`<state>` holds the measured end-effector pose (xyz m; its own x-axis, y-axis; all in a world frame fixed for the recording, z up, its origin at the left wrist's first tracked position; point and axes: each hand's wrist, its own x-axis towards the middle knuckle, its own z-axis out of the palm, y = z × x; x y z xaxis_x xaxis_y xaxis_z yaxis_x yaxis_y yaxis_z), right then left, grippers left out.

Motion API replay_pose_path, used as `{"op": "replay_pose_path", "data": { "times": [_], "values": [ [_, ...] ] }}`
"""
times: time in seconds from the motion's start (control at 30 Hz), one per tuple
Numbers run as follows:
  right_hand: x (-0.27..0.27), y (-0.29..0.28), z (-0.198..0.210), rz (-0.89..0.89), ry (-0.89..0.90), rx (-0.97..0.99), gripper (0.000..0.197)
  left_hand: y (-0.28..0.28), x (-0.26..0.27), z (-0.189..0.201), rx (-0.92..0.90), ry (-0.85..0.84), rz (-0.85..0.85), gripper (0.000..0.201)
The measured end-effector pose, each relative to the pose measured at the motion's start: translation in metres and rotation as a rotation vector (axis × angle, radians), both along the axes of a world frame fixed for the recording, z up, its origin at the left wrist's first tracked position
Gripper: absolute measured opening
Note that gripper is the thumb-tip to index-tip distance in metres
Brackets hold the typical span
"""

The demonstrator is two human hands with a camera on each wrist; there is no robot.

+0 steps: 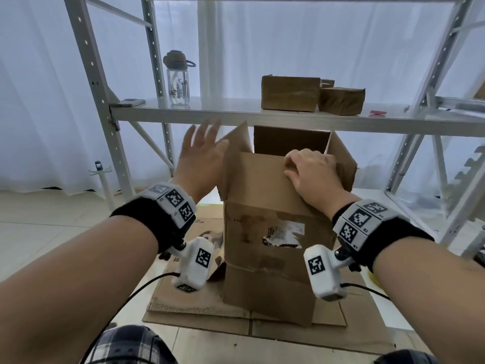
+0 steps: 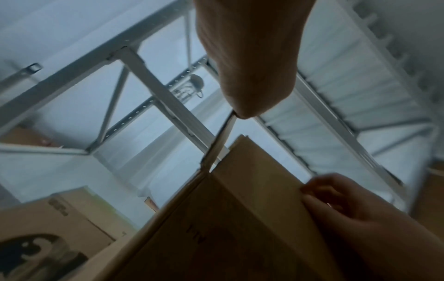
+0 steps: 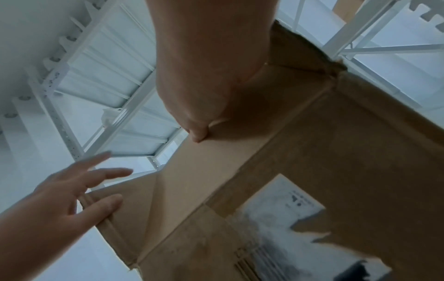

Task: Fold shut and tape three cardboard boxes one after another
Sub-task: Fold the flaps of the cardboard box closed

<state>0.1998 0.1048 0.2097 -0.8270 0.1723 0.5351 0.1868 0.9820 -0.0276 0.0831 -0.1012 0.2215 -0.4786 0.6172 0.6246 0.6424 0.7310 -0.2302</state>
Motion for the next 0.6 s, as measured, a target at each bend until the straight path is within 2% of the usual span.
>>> {"op": "replay_pose_path", "data": {
  "times": [0.1, 0.2, 0.3, 0.33, 0.4, 0.53, 0.6],
  "values": [
    [-0.001, 0.0, -0.008, -0.024, -0.21, -0.028, 0.042, 0.014, 0.018, -0.005, -0.324, 0.069, -0.086, 0.038],
    [0.003, -0.002, -0.016, -0.011, -0.518, -0.091, 0.073, 0.027, 0.028, -0.014, -0.451, 0.028, 0.042, 0.064],
    [0.01, -0.003, -0.022, 0.007, -0.714, -0.141, 0.092, 0.029, 0.023, -0.029, -0.579, 0.023, 0.046, 0.072],
    [0.011, -0.003, -0.024, 0.017, -0.723, -0.144, 0.091, 0.027, 0.022, -0.033, -0.612, -0.003, 0.029, 0.072],
    [0.012, -0.001, -0.028, 0.049, -0.675, -0.134, 0.077, 0.024, 0.022, -0.04, -0.627, -0.089, 0.015, 0.068],
    [0.011, -0.004, -0.044, 0.064, -0.485, -0.039, 0.041, 0.025, 0.022, -0.054, -0.502, -0.192, 0.013, 0.039],
    [0.008, -0.004, -0.052, 0.04, -0.435, -0.026, 0.032, 0.028, 0.02, -0.06, -0.446, -0.207, 0.024, 0.035]
  ]
}}
